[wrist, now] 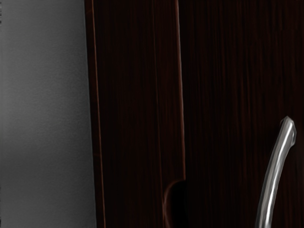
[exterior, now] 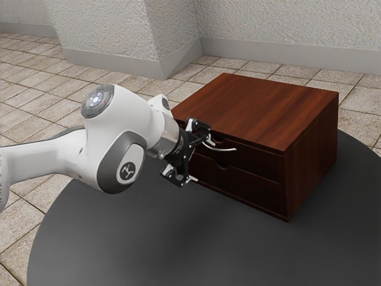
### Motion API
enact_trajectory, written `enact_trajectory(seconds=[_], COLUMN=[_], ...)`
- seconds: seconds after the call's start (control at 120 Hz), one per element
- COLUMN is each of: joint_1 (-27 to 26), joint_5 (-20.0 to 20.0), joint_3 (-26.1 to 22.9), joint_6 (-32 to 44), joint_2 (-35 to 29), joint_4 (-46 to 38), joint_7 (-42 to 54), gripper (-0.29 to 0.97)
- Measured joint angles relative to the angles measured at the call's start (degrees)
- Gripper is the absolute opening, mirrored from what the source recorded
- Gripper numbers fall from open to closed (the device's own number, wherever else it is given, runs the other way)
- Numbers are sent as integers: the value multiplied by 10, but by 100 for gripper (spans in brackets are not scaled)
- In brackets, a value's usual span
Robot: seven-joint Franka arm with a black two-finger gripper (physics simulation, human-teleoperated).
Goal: Pull the drawer handle with one arm to open the drawer
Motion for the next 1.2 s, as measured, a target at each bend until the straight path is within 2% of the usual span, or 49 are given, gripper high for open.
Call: enact_trajectory(seconds=[0.108, 0.242, 0.392, 0.583, 0.692, 0.917, 1.2], joint_1=[0, 0, -2, -7, -10, -5, -11], joint_5=[0, 0, 1, 2, 3, 1, -5], joint_3=[0, 1, 1, 12, 17, 18, 17], joint_6=[0, 0, 0, -3, -7, -21, -29], joint_2=[0, 0, 0, -18, -21, -42, -59], joint_4=[0, 0, 0, -3, -5, -13, -33], joint_7=[0, -1, 0, 1, 1, 0, -2], gripper=[66, 56, 40, 10, 1, -8, -9])
